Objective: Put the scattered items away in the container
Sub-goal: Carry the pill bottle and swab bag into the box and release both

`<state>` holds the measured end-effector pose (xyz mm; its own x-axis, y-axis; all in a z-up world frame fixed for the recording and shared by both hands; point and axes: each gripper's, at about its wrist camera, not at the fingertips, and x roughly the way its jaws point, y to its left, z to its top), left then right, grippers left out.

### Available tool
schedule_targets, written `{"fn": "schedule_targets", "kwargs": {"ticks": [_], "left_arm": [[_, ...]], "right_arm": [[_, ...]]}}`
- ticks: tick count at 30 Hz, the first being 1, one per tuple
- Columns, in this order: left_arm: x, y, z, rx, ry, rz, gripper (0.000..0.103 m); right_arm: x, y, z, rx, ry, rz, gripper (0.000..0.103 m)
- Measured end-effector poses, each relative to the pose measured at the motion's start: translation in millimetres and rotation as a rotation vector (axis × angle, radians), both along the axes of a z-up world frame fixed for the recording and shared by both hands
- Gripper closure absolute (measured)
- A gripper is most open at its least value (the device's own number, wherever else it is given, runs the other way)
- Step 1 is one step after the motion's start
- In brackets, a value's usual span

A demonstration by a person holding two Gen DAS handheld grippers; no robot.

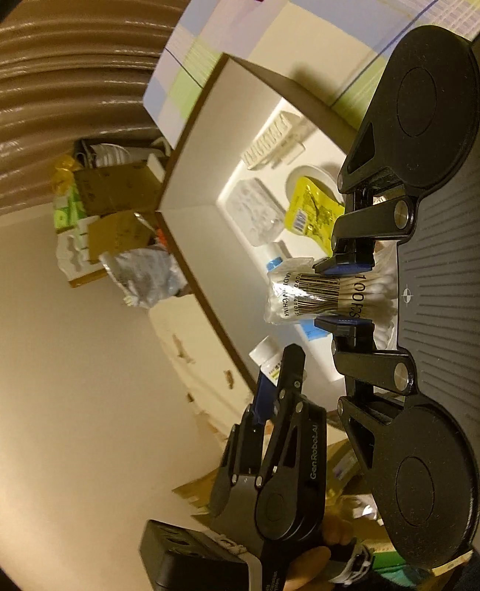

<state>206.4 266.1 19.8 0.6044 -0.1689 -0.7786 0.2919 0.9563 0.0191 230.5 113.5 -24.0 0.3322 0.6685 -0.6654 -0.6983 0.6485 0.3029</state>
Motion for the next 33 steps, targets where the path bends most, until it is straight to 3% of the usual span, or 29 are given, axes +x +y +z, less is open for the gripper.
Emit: {"fn": "schedule_targets", "kwargs": {"ticks": [15, 33], "left_arm": [[22, 9, -42, 0.005, 0.108, -0.072, 0.081], [42, 4, -58, -0.003, 0.173, -0.098, 0.081]], "right_arm": [[22, 23, -35, -0.101, 0.046, -0.039, 0.079], [23, 16, -36, -0.148, 0.037, -0.067, 0.078]]}}
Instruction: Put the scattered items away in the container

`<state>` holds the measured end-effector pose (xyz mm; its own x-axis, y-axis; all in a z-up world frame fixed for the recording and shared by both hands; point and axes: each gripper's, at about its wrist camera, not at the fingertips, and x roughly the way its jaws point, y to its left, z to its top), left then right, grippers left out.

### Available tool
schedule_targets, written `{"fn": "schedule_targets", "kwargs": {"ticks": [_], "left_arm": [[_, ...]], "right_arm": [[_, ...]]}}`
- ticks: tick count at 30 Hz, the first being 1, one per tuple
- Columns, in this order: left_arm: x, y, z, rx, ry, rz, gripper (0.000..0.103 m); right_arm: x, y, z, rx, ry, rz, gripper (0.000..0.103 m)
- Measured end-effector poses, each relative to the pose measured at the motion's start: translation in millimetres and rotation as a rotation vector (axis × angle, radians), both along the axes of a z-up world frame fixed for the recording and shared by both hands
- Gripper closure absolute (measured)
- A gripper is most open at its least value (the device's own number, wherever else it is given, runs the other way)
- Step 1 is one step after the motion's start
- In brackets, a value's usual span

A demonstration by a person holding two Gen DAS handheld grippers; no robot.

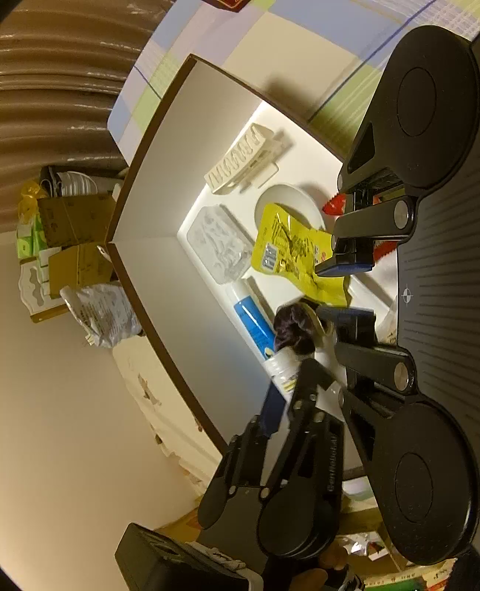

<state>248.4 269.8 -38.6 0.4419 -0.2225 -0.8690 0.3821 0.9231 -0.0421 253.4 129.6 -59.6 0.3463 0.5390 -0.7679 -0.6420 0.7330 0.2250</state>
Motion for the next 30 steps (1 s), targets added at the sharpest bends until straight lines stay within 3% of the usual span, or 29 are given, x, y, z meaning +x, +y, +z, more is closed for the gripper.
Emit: {"fn": "schedule_targets", "kwargs": {"ticks": [2, 5, 7, 8, 9, 10, 13, 20, 30], "left_arm": [[2, -2, -4, -0.004, 0.024, -0.008, 0.08], [4, -4, -8, 0.014, 0.042, -0.001, 0.054], [3, -5, -8, 0.026, 0.038, 0.002, 0.046], [3, -4, -7, 0.025, 0.036, 0.004, 0.041], [3, -3, -6, 0.026, 0.037, 0.009, 0.036], [3, -2, -5, 0.03, 0.035, 0.018, 0.033], [1, 2, -1, 0.042, 0.028, 0.041, 0.028], [-8, 5, 7, 0.053, 0.032, 0.085, 0.015], [-25, -1, 20, 0.071, -0.001, 0.126, 0.01]], "right_arm": [[1, 1, 1, -0.003, -0.004, 0.007, 0.078], [-1, 4, 1, -0.034, -0.025, 0.041, 0.078], [-3, 5, 1, -0.057, -0.046, 0.06, 0.071], [-5, 6, 2, -0.068, -0.061, 0.067, 0.023], [-8, 6, 3, -0.076, -0.098, 0.066, 0.0], [-15, 6, 7, -0.067, -0.161, 0.089, 0.0], [-21, 11, 10, -0.112, -0.193, 0.145, 0.0], [-27, 12, 7, -0.19, -0.181, 0.141, 0.0], [-38, 1, 16, -0.174, -0.157, 0.08, 0.0]]}}
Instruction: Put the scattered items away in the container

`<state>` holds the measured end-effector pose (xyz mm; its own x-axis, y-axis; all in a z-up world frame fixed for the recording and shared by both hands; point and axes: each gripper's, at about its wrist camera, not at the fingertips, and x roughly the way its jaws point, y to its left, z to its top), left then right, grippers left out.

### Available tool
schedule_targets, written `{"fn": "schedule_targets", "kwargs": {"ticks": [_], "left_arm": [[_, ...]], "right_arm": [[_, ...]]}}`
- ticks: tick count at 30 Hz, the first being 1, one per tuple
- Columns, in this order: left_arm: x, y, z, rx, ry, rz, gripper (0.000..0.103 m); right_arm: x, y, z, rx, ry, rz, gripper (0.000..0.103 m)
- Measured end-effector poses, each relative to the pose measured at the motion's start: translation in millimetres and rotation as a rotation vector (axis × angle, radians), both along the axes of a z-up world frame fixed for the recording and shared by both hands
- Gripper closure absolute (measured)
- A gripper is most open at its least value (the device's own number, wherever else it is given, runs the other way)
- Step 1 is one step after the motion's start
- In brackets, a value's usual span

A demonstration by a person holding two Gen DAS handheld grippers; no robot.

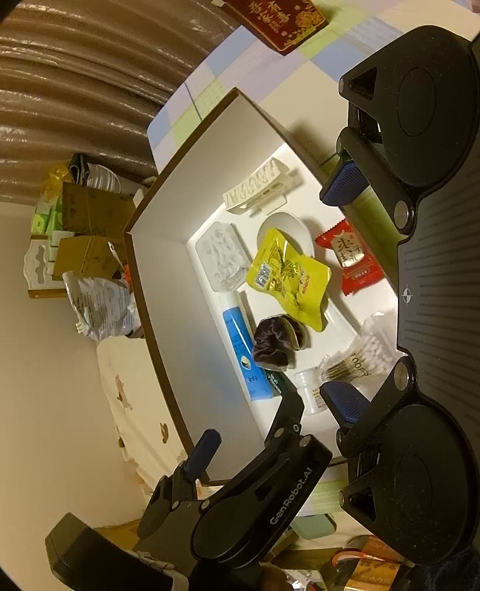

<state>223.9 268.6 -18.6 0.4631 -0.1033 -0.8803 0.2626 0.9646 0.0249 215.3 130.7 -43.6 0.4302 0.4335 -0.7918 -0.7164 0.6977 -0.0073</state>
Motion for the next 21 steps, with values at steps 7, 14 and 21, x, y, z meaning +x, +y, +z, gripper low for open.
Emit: {"fn": "schedule_targets", "kwargs": {"ticks": [7, 14, 21], "left_arm": [[-14, -2, 10, 0.002, -0.025, 0.031, 0.006], [-34, -13, 19, 0.021, -0.055, 0.088, 0.006], [-58, -25, 33, 0.052, -0.093, 0.138, 0.006]], "right_arm": [[-8, -7, 7, 0.015, 0.008, -0.045, 0.0], [-22, -22, 15, 0.038, 0.011, -0.058, 0.0], [-41, -32, 22, 0.057, -0.003, -0.022, 0.0]]}}
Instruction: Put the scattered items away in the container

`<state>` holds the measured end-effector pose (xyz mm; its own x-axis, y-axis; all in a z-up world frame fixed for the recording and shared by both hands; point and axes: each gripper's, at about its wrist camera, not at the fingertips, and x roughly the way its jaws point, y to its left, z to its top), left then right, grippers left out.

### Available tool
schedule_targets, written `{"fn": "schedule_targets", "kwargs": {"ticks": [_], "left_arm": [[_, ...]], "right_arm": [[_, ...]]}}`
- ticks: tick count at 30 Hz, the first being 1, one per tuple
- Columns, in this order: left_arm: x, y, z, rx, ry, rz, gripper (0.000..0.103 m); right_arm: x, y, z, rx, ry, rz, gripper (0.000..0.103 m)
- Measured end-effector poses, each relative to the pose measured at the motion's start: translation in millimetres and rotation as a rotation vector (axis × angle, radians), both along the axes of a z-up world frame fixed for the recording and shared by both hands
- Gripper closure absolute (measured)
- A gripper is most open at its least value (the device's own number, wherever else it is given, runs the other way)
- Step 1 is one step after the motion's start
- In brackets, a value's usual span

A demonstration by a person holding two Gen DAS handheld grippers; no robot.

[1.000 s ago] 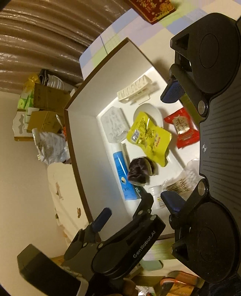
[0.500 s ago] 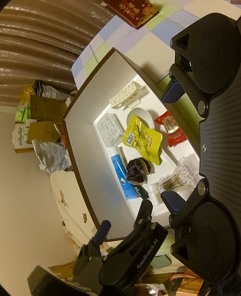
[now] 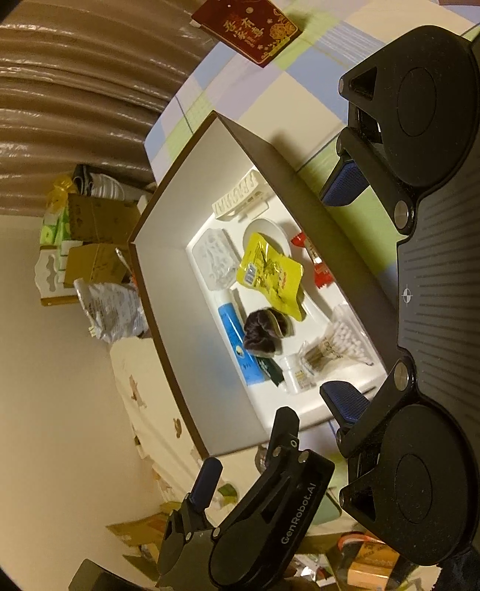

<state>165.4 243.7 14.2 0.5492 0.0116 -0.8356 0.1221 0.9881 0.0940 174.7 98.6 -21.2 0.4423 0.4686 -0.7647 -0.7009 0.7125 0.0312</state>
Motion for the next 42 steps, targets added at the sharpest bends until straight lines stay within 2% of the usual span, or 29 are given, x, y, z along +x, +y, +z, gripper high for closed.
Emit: {"fn": "schedule_targets", "kwargs": {"ticks": [21, 42], "left_arm": [[-64, -31, 21, 0.036, -0.072, 0.13, 0.006], [-95, -63, 22, 0.061, -0.083, 0.183, 0.006]], "right_arm": [[-41, -25, 7, 0.008, 0.007, 0.032, 0.0], [-60, -52, 5, 0.012, 0.004, 0.046, 0.0]]}}
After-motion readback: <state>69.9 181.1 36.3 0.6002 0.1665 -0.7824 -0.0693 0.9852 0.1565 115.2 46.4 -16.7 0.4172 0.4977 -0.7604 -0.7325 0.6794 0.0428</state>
